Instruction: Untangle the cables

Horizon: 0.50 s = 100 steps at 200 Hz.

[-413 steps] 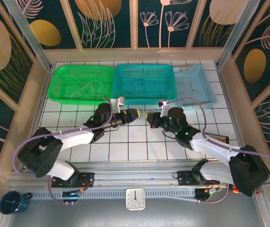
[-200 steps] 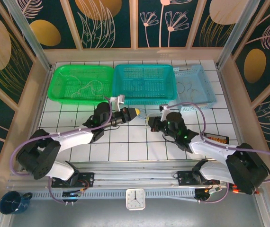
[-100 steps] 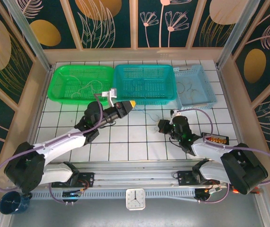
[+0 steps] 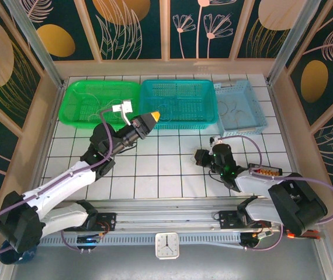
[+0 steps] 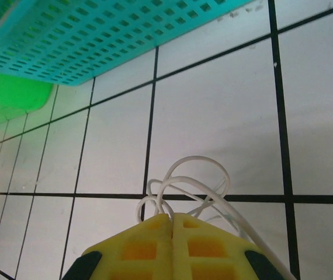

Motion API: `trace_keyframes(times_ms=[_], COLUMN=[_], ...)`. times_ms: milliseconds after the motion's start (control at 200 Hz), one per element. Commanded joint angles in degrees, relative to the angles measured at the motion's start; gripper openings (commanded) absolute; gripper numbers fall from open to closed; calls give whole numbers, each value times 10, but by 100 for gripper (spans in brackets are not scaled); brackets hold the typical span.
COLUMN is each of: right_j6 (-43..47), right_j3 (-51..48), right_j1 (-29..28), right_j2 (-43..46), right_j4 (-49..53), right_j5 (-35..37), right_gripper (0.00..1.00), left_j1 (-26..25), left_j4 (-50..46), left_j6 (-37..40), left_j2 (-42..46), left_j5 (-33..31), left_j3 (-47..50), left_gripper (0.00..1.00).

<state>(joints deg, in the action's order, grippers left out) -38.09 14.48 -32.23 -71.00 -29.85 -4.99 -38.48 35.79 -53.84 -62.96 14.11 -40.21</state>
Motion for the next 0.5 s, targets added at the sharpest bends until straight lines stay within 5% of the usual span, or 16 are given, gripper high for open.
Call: trace_keyframes(times_ms=[0,495], right_j6=[-1,5], right_j3=[6,21], right_j1=[1,-8], right_j2=[-12,5], right_j4=[-23,3], right_j5=[-5,-13], right_gripper=[0,0], left_j1=[7,36], left_j4=[-8,-34], left_j6=[22,55], left_j2=[20,-2], left_j5=[-20,3], left_j3=[-28,-81], left_gripper=[0,0])
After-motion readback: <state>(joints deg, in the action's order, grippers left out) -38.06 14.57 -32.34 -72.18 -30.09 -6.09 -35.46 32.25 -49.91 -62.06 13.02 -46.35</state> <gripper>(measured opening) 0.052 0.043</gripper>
